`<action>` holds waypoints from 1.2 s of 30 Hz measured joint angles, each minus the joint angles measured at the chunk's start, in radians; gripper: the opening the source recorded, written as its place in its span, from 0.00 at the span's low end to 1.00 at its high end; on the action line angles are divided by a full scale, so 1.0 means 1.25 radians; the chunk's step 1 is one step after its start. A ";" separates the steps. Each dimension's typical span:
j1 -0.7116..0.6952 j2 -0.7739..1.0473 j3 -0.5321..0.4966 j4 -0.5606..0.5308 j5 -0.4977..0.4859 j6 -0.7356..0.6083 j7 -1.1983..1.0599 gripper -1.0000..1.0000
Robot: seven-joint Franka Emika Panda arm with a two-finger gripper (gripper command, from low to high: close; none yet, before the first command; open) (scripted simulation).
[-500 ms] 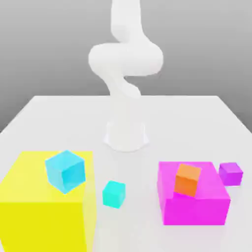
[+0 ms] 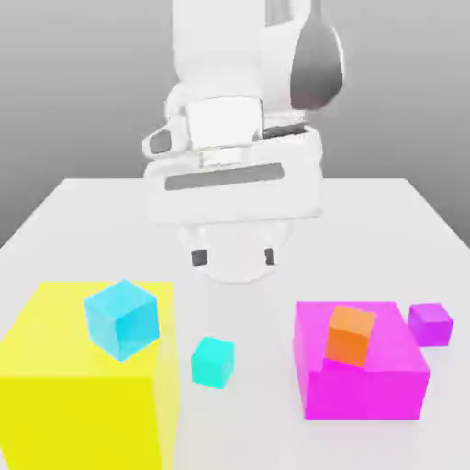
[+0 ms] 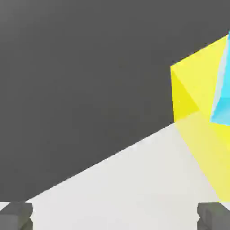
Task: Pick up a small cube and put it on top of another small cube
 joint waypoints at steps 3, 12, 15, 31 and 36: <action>-0.042 0.101 0.002 -0.053 -0.100 0.029 -0.018 0.50; -0.067 0.353 -0.009 -0.048 -0.194 0.186 -0.046 0.50; -0.067 0.401 -0.009 -0.040 -0.194 0.225 -0.046 0.00; -0.038 0.189 0.014 -0.044 -0.147 0.031 -0.048 0.00; 0.076 0.214 0.058 0.080 -0.041 -0.030 -0.058 0.00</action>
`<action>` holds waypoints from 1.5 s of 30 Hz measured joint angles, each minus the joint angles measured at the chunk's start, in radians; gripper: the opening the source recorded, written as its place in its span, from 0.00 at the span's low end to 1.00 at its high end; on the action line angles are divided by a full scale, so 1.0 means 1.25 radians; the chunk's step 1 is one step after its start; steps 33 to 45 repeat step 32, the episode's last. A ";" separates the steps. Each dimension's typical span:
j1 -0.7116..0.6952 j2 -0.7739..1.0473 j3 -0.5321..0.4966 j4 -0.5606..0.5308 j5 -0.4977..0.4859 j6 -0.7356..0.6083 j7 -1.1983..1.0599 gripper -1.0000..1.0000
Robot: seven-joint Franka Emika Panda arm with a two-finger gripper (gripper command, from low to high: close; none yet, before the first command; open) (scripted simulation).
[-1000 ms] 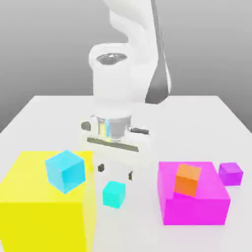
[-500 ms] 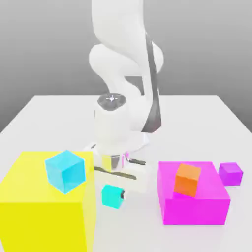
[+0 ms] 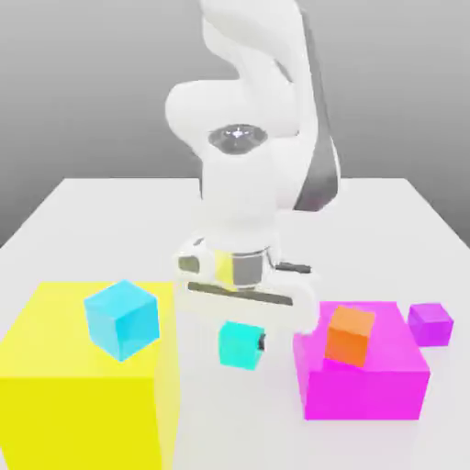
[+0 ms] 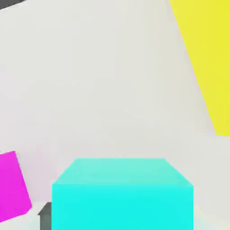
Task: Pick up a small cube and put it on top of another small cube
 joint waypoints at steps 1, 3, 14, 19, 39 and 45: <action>0.043 -0.004 -0.017 0.028 -0.001 -0.028 0.003 0.00; 0.099 -0.016 -0.068 0.082 -0.014 -0.090 0.013 0.00; -0.058 -0.097 -0.151 0.373 -0.114 -0.474 0.061 0.00; -0.109 -0.119 -0.191 0.430 -0.160 -0.593 0.069 0.00; -0.117 -0.115 -0.192 0.427 -0.168 -0.592 0.072 1.00; -0.117 -0.115 -0.192 0.427 -0.168 -0.592 0.072 1.00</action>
